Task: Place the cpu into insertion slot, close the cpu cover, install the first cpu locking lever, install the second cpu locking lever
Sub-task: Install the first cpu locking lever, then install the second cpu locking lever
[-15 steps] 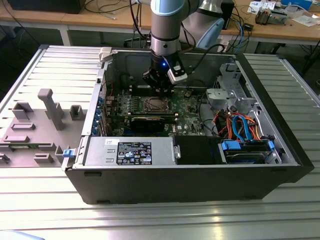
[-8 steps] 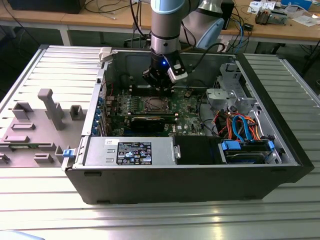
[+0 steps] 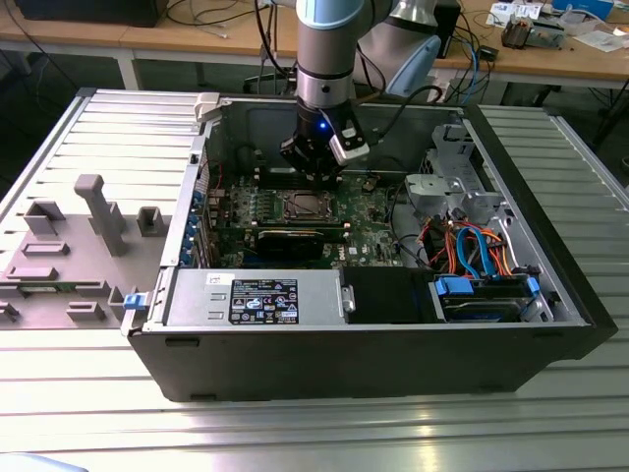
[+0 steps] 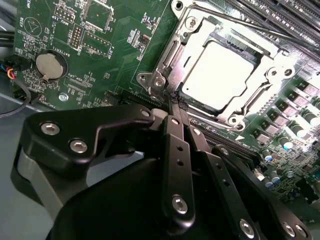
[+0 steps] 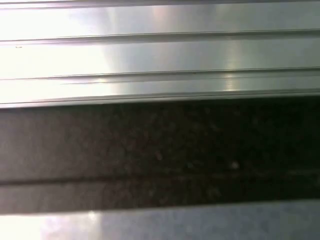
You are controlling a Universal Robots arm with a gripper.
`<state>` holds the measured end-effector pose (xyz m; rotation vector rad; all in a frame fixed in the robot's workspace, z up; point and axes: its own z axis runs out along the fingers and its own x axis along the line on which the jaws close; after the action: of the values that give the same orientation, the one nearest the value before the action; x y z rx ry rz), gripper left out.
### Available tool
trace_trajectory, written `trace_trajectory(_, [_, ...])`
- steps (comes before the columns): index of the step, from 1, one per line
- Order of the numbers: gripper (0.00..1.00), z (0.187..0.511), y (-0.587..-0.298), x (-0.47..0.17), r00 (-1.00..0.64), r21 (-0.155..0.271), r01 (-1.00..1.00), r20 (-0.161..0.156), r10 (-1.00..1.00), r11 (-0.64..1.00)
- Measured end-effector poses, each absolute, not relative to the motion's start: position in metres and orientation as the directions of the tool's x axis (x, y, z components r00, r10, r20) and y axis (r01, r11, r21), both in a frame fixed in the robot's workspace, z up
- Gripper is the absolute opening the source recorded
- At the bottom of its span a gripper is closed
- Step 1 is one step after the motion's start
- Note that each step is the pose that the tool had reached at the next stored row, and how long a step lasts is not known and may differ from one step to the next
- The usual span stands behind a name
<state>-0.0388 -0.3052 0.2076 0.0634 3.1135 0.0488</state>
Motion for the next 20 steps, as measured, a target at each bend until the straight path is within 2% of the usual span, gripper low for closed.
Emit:
trace_trajectory(11, [0.11,0.208,-0.306,-0.039,-0.999,0.032,0.04,-0.026,0.041,0.999])
trace_trajectory(20, [0.11,0.208,-0.317,-0.039,-0.999,0.032,0.04,-0.026,0.041,0.999])
